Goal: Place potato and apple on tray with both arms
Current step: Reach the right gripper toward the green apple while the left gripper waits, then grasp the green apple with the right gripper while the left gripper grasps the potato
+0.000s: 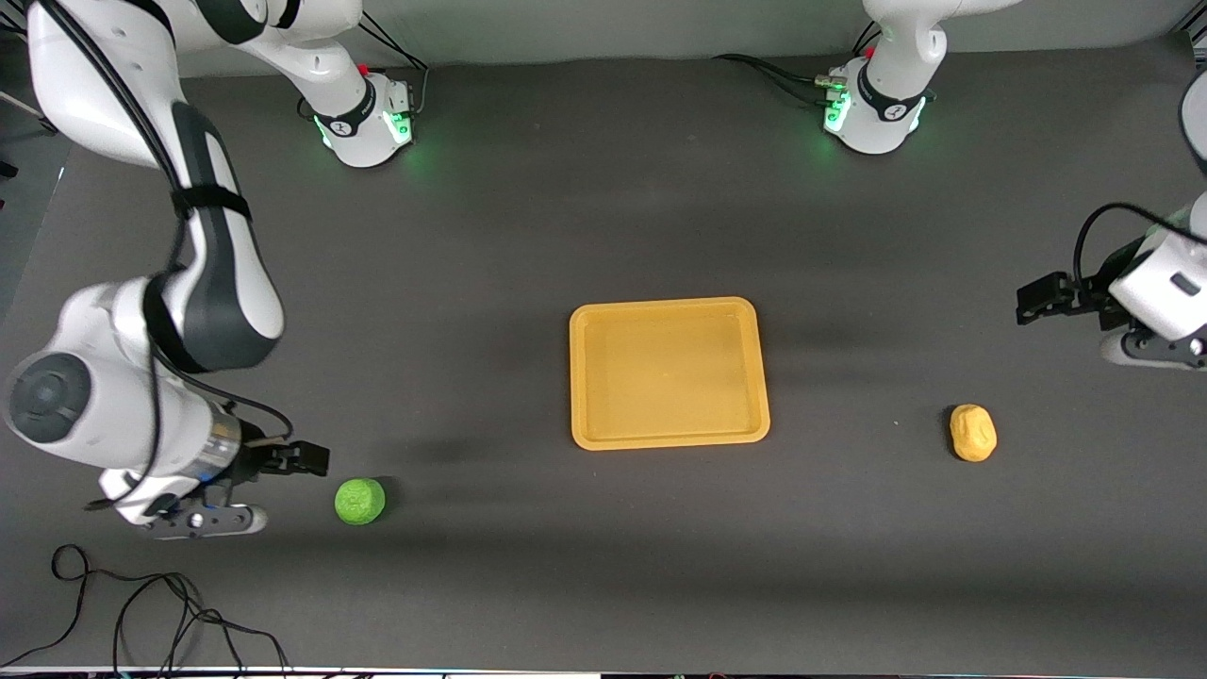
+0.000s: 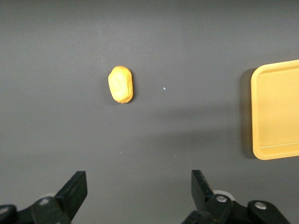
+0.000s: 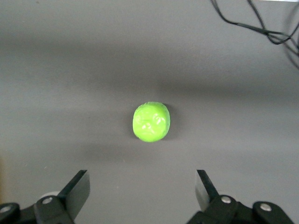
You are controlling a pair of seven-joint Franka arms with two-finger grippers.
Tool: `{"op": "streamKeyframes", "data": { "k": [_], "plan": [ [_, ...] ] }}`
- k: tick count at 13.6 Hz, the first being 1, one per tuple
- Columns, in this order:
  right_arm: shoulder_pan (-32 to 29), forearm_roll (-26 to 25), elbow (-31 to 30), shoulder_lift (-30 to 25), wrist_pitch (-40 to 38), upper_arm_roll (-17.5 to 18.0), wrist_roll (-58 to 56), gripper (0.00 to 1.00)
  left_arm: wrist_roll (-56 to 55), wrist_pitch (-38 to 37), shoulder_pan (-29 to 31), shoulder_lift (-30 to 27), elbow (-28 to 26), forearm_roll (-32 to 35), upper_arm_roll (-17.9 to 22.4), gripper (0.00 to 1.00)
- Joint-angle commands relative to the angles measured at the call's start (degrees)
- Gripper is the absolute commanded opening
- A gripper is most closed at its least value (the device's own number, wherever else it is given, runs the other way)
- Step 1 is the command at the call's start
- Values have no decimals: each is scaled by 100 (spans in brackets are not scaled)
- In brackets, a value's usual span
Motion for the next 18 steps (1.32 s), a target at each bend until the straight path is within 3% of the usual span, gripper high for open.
{"op": "streamKeyframes", "data": {
  "k": [1,9,11,12,13,14,16,17,18],
  "plan": [
    [21,25,-70,246,440,-23,72,100,397,584,302,655,-65,69,-18,99],
    [29,25,-772,968,2618,-23,72,100,584,2350,532,2799,-65,200,-9,97],
    [30,25,-844,1038,2770,-23,72,100,715,2914,532,3161,-3,280,-9,97],
    [21,25,-844,1056,2770,-23,63,100,846,2968,549,3215,-3,367,-9,91],
    [3,25,-844,1126,2770,-23,63,100,856,2882,549,3172,5,359,-18,48],
    [3,34,-844,1187,2779,-23,55,100,761,2802,532,3128,49,298,-18,13],
    [3,34,-853,1206,2762,-31,54,100,524,2461,453,2961,102,271,-53,8],
    [-6,34,-853,1206,2753,-31,37,94,270,2224,418,2882,198,263,-105,7],
    [-6,34,-853,1206,2744,-31,19,73,-72,1952,383,2794,286,262,-289,7]
  ]
}}
